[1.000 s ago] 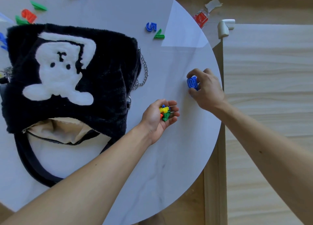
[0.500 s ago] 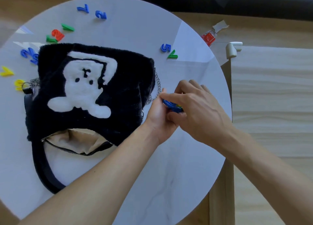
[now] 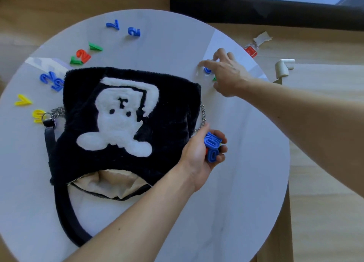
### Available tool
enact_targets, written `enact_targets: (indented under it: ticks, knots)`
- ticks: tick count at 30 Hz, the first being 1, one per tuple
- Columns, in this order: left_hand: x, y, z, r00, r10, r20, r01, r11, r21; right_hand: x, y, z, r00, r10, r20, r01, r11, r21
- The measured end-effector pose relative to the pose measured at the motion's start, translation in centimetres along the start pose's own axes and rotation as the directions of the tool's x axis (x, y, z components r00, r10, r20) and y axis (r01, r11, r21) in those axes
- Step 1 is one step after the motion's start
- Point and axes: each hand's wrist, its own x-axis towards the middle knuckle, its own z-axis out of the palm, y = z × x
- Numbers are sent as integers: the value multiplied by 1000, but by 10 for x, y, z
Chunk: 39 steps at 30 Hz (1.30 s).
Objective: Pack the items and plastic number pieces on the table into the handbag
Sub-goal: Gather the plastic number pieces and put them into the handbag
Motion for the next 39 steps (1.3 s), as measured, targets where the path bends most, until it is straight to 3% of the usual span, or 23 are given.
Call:
enact_targets:
  ticks: [5,8,9,11,13,14,16,18,20,25,30,34,36,39]
  knots:
    - [-5,4,-1,1000,3,-13,-3,1000,-8,-11,11,13,999,-19,-48,23,995,97]
    - [-12,3,2,1000,4,-13,-4,999,-41,-41,12,12,990,119,-73,-86,933,349]
    - [-14,3,4,1000,1,-18,-2,999,-51,-54,11,5,979,192,-75,-128,852,508]
    - [-19,3,8,1000,-3,-28,1,998,-69,-88,-1,-22,970,239,-38,-115,592,797]
    - [-25,4,14,1000,-5,-15,3,996,-94,-129,-18,-53,994,100,-33,-20,490,872]
    - [-29,5,17,1000,-5,2,6,994,-108,-148,-28,-64,999,13,-47,34,512,859]
    - [-39,7,21,998,8,63,0,992,-125,-180,-46,-74,994,-97,-51,103,663,742]
    - [-50,8,22,993,13,115,2,991,-133,-200,-60,-73,991,-126,-56,136,838,528]
    - [-63,7,17,993,13,113,6,986,-167,-211,-73,-74,981,-170,-96,193,907,375]
    - [-88,0,-20,991,90,101,-65,971,-232,-226,-112,-69,917,-323,-236,361,922,141]
    - [-114,-10,-77,988,150,36,-133,948,-288,-238,-157,-60,916,-375,-140,398,819,412]
    - [-128,-15,-120,988,150,-23,-148,919,-364,-225,-179,-46,958,-170,-233,280,735,617]
    - [-133,-17,-140,985,147,-89,-171,896,-410,-211,-188,-28,965,-102,-243,217,830,513]
    - [-137,-23,-164,977,112,-180,-185,866,-465,-190,-205,5,964,-207,-170,230,965,129]
